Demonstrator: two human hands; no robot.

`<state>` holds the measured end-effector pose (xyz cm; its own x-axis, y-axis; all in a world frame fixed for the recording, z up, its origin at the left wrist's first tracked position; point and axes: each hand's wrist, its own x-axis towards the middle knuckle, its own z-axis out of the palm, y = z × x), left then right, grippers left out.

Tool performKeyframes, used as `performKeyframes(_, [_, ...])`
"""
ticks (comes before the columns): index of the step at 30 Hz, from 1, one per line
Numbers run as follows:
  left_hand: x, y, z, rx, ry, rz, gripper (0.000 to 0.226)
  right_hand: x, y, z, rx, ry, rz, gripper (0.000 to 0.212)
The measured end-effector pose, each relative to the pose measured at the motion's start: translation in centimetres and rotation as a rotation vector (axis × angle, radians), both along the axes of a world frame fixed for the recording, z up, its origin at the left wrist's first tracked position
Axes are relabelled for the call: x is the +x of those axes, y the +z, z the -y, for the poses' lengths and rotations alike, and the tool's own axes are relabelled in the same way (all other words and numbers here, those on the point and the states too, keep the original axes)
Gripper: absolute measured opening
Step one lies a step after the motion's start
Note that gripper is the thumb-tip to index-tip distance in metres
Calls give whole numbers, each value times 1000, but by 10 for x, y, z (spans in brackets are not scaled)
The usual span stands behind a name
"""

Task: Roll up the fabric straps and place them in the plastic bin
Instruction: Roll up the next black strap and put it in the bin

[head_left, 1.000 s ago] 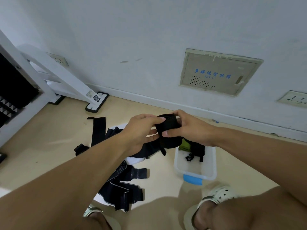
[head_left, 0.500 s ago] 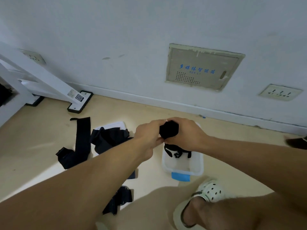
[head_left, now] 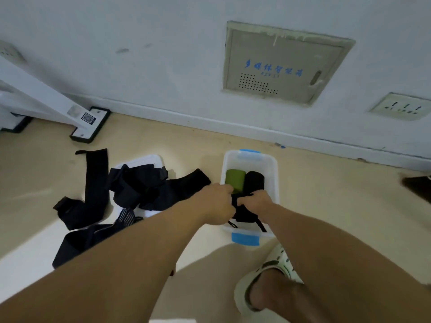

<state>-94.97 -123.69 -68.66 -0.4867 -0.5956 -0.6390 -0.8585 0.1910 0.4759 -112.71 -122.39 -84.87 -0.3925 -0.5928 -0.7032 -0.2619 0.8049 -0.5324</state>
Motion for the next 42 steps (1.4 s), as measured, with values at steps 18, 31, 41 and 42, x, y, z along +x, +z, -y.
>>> performKeyframes(18, [41,-17,34,5,185,23,59,17,-90,20,-18,-404,110,76])
performKeyframes(31, [43,-21,33,35,173,35,61,19,-100,6,-40,-440,66,66])
performKeyframes(41, [52,-20,30,-54,119,57,63,15,-83,17,119,-72,-134,50])
performKeyframes(42, [55,-20,30,-84,91,70,64,17,-81,17,123,-39,-160,49])
